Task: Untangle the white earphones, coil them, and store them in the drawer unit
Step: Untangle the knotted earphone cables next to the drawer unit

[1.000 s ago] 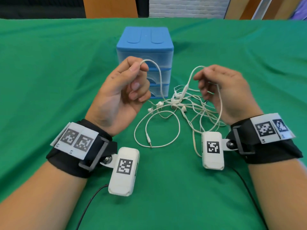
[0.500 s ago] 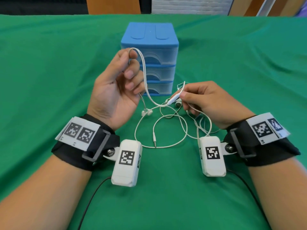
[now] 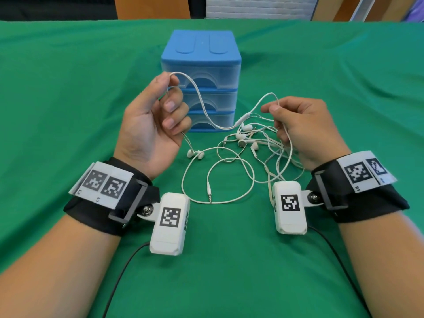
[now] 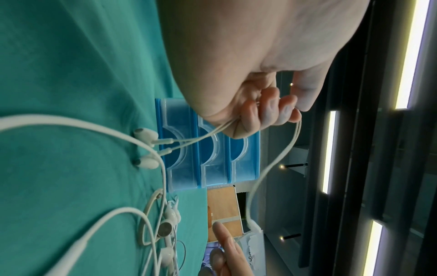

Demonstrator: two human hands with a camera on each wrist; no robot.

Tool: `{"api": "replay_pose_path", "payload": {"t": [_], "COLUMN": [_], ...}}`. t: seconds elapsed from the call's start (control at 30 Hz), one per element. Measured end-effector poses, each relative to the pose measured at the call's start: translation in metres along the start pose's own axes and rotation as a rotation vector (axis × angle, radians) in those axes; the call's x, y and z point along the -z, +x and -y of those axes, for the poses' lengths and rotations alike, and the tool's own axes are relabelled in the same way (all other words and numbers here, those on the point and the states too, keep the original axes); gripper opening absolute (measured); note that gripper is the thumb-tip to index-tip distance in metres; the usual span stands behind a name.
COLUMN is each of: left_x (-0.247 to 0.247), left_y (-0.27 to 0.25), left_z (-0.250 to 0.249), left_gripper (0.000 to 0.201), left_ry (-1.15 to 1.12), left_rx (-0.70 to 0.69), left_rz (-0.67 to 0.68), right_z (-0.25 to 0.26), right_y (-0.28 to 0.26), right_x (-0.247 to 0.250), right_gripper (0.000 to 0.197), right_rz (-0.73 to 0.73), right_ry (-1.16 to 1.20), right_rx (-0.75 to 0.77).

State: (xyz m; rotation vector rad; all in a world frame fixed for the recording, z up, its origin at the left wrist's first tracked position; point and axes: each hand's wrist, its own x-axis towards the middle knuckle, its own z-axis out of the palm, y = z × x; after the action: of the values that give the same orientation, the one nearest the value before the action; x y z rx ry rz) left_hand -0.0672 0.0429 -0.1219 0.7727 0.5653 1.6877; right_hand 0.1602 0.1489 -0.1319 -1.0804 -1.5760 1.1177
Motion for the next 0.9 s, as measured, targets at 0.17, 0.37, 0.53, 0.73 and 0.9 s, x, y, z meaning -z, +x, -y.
{"api": "replay_pose_path", "payload": {"t": [0.17,0.37,0.53,0.73,0.9], "left_x": [0.002,0.004,0.003,0.002,0.002], "left_y": [0.0,0.0,-0.003,-0.004,-0.003], "left_z": [-0.003,-0.013,-0.012,-0.012,-0.007], "left_gripper": [0.018,0.017,0.014,0.015,0.006], "left_ry": [-0.019,-0.108,-0.075,-0.077,-0.035], "left_rx": [-0.024,-0.073,-0.09,-0.102,-0.13], "left_rz": [0.021,0.072,0.08,0.089,0.072], "right_z": [0.0,0.005,0.011,0.031,0.041], "right_y": [0.001,-0.005,-0.01,-0.024,-0.033], "right_x": [0.002,-0.002,-0.01,-0.026,-0.037], "right_gripper": [0.014,0.016,0.019,0.024,0.026], "right_rz": [-0.014,0.165,0.231,0.486,0.712], "right_ry": [0.02,-0.002,-0.013,-0.14,-0.347], "right_rx": [-0.019,-0.028,-0.028,0.002,-0.082]}}
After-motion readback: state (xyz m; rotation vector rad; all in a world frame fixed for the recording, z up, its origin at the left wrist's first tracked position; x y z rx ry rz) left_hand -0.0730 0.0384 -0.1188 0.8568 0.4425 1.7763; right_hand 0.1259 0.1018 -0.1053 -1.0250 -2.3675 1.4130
